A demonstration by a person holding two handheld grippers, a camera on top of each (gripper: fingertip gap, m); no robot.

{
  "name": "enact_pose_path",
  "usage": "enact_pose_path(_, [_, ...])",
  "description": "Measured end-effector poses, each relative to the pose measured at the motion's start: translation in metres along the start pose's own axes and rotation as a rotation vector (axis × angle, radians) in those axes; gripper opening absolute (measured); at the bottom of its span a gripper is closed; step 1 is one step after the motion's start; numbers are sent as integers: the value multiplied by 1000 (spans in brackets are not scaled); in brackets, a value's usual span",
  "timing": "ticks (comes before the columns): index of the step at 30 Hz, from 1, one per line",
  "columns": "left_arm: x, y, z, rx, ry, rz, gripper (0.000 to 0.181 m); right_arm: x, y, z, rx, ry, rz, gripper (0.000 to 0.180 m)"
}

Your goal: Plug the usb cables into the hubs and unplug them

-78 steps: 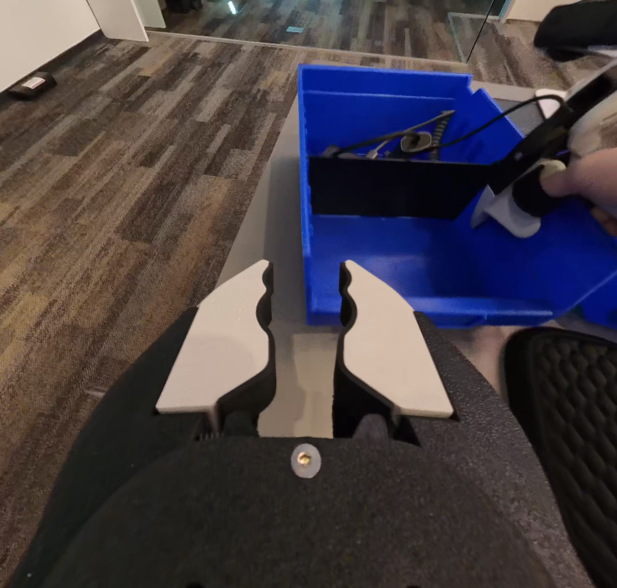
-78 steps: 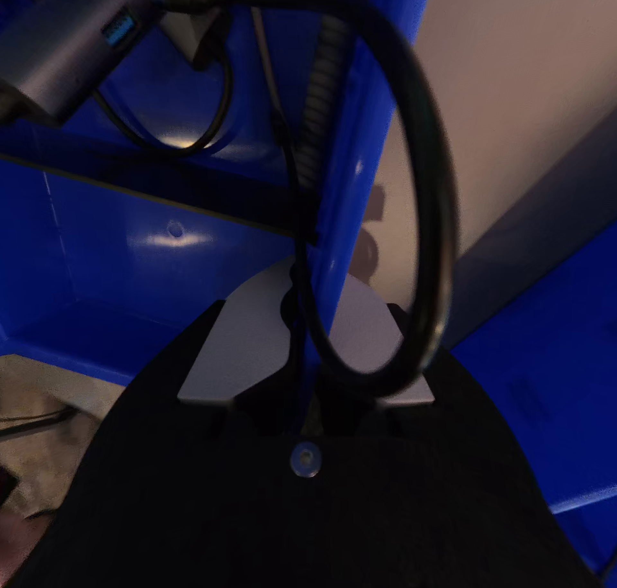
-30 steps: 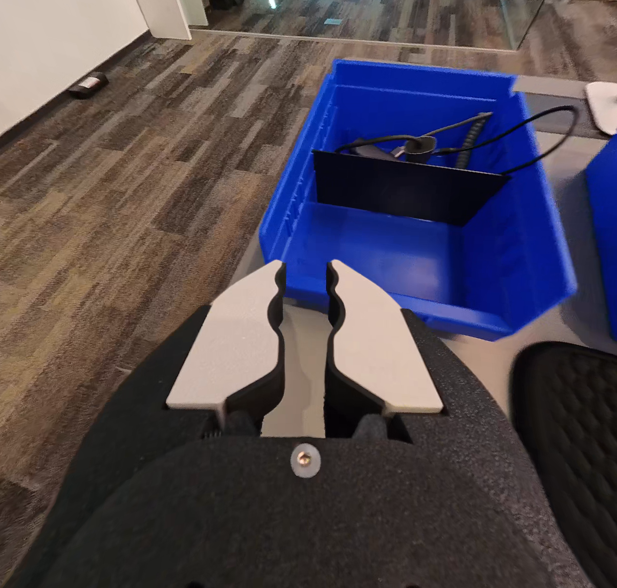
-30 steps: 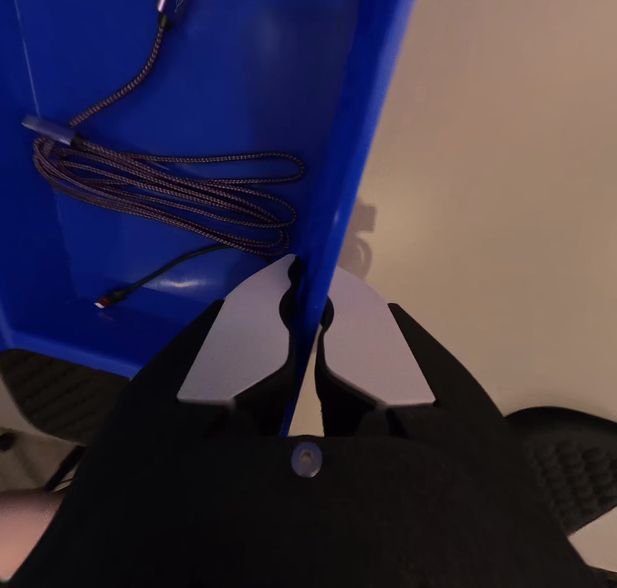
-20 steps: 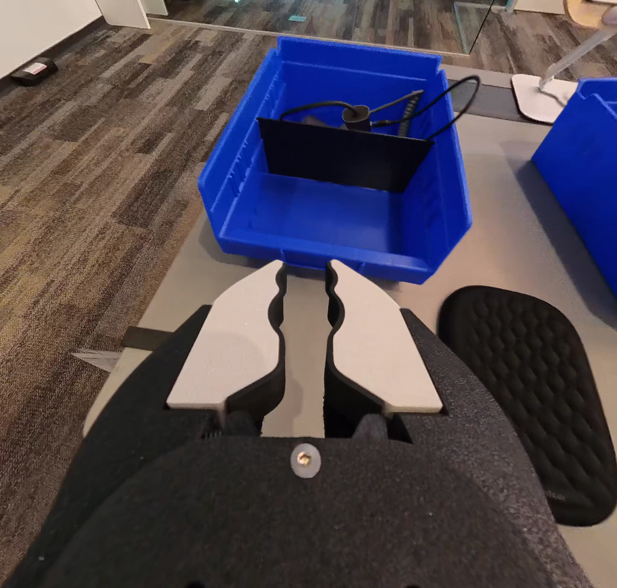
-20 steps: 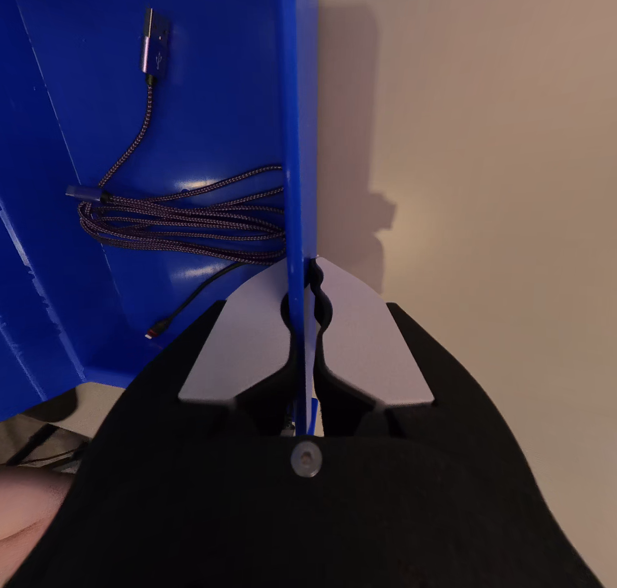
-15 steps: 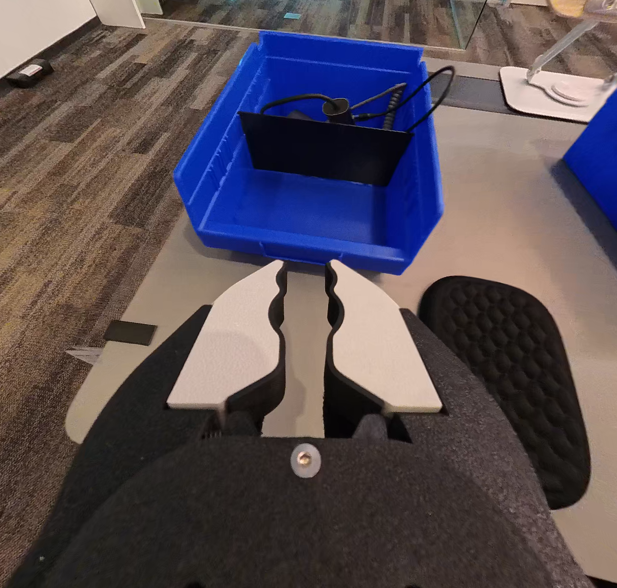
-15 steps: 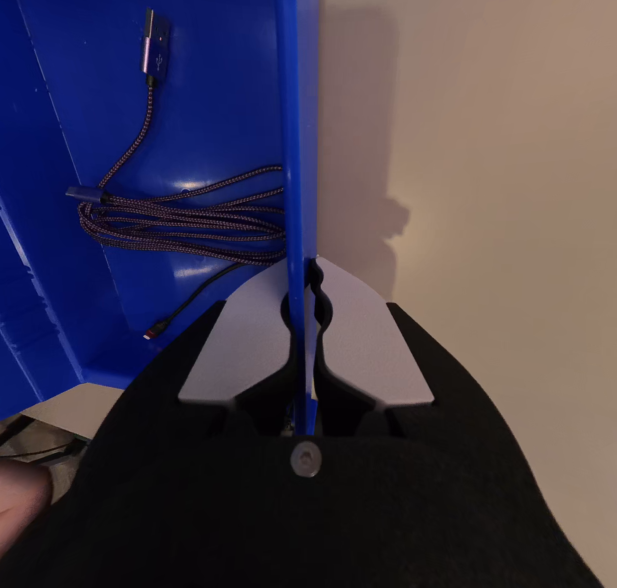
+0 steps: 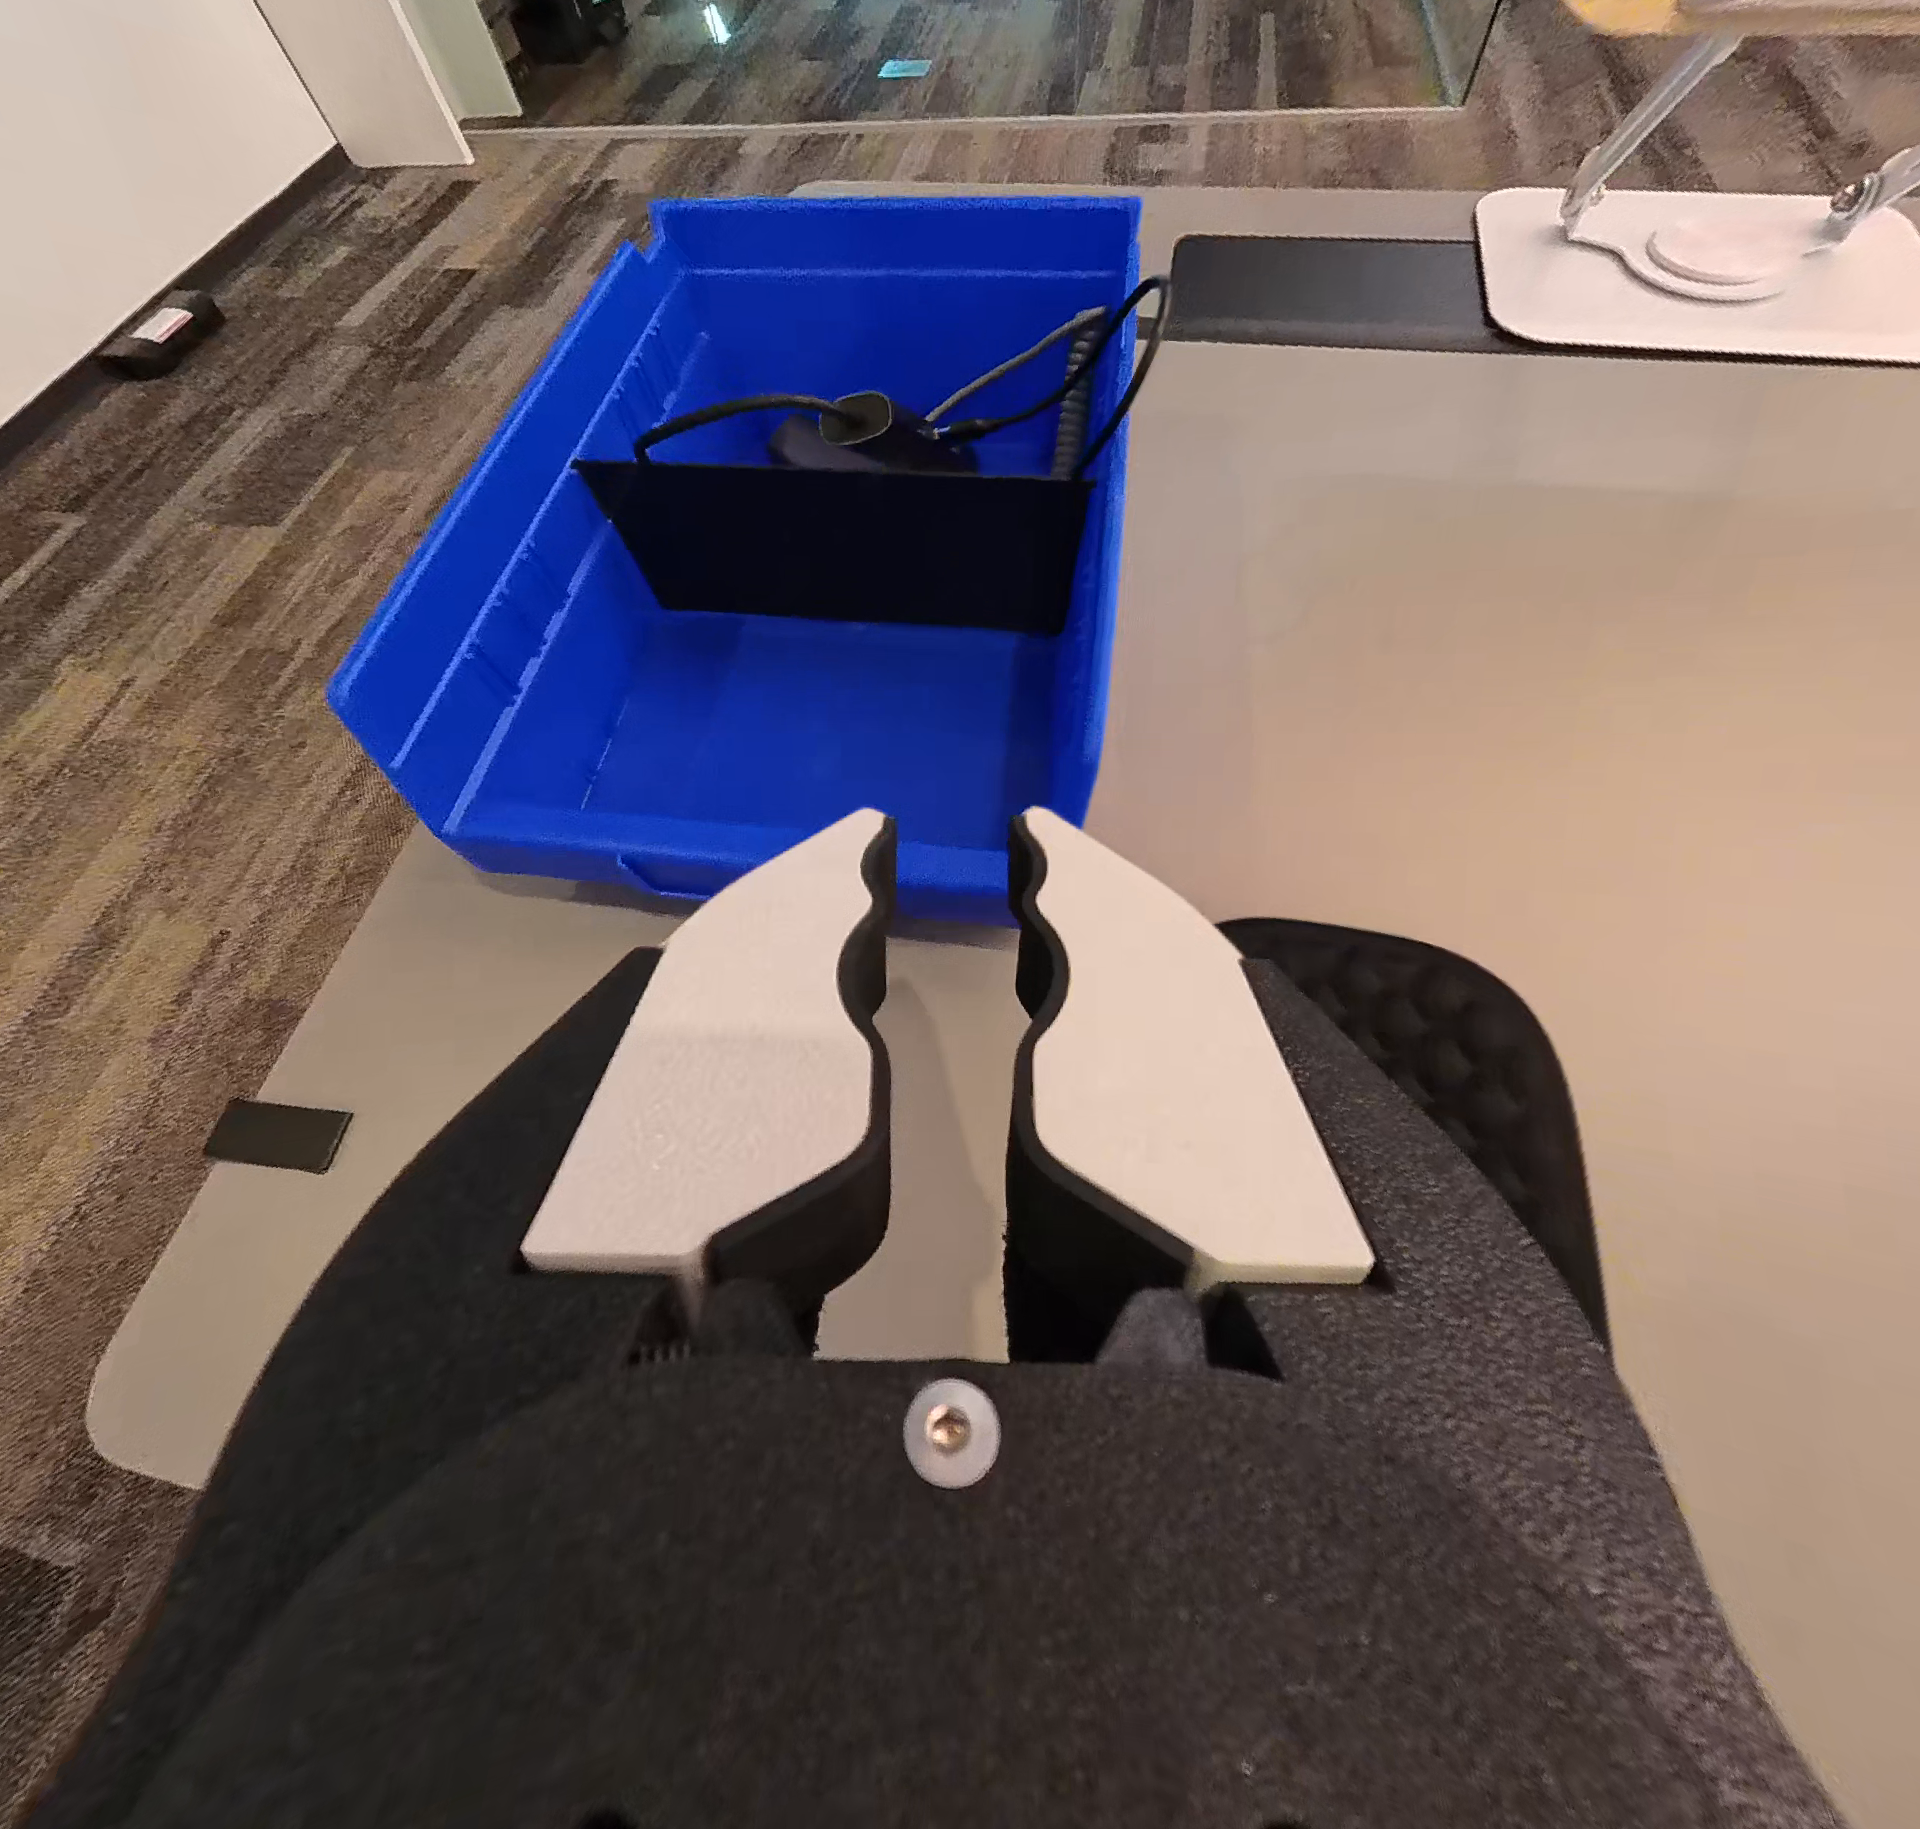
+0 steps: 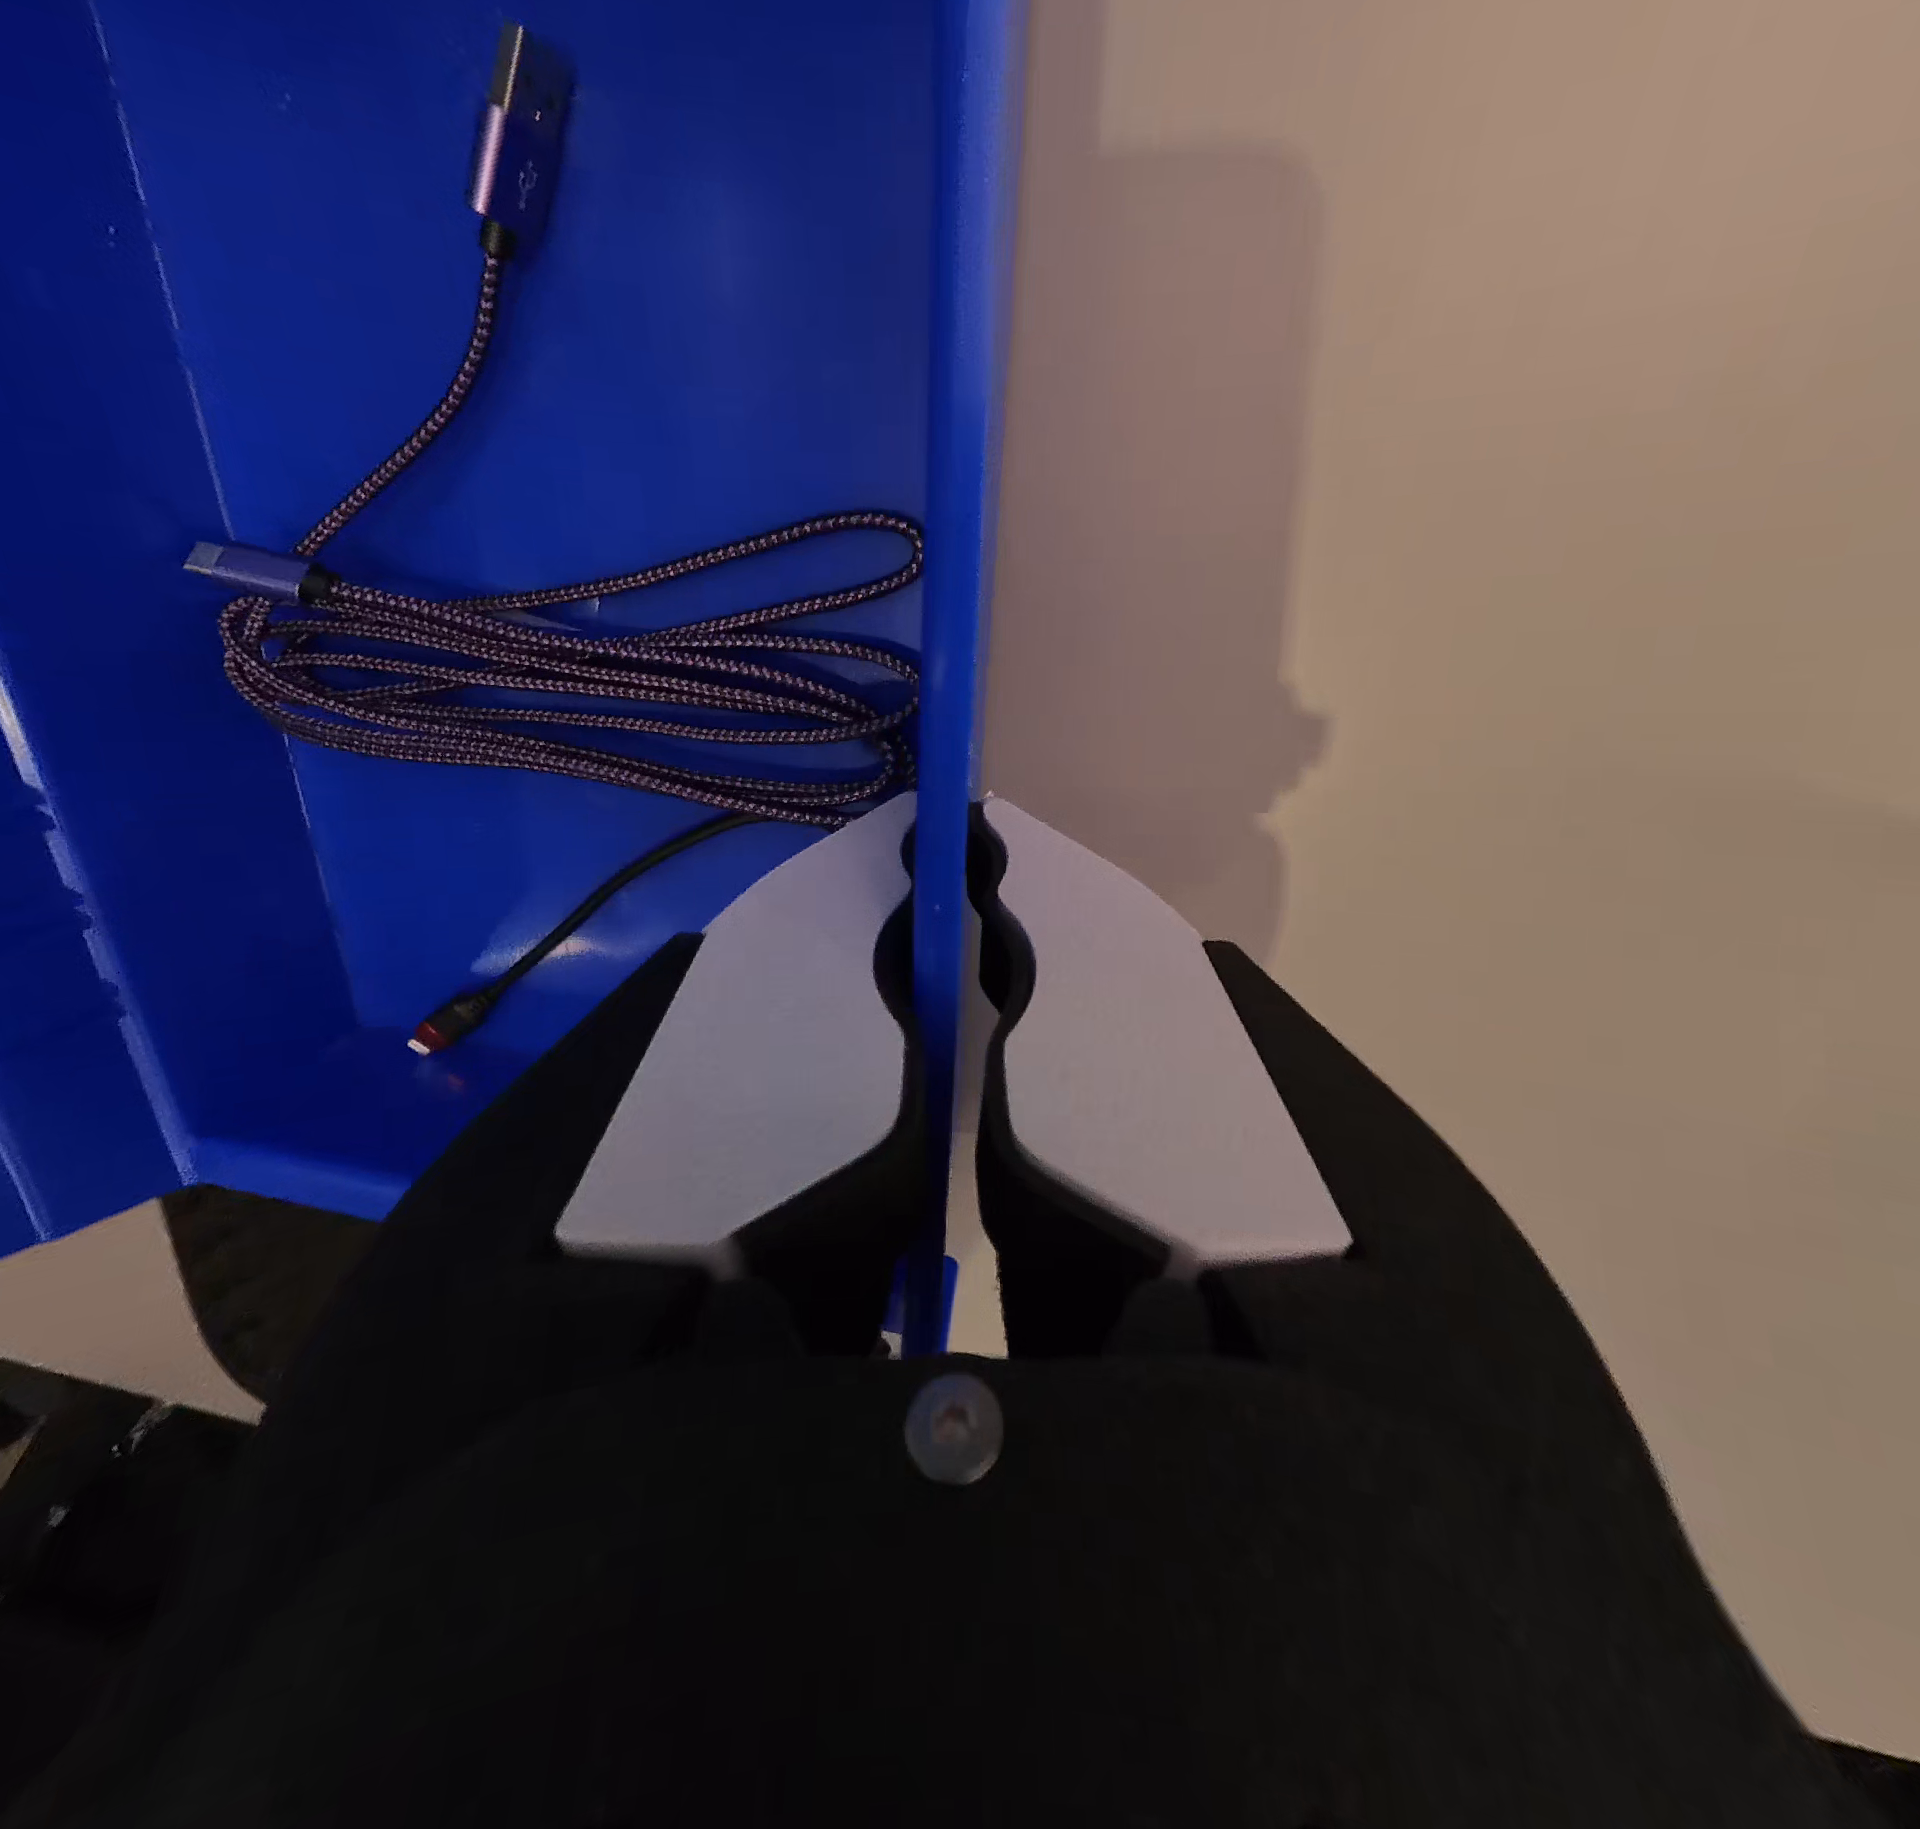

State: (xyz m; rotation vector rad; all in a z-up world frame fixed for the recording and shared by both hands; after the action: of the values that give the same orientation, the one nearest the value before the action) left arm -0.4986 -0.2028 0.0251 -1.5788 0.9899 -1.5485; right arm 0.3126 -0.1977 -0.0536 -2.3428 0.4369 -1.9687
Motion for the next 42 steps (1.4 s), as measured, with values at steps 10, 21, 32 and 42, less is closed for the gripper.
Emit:
enact_pose_path(10, [-1,-16,14,2,-28,16,20,24,47,73,-28,33,10,5])
enact_pose_path(21, [4,-28,19,-20,-47,28,20,33,65,99,-56,56,3,5])
enact_pose_path(32, [14,-25,1,9,-59,31,21,53,60,98,55,259,133,43])
enact_pose_path(42, [-12,-11,9,91,131,12,23,154,31,36,217,541,657,60])
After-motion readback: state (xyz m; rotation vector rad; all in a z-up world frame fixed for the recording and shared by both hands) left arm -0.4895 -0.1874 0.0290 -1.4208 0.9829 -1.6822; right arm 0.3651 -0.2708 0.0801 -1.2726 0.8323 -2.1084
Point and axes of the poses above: each gripper's, where its closed fingertips meet, x back along the fingers, y out of its underside, z = x × y across the jaws, the point moved 7 cm from there along x, back along the fingers, and after that the axes turned 3 degrees about x, right-handed, at the moved point
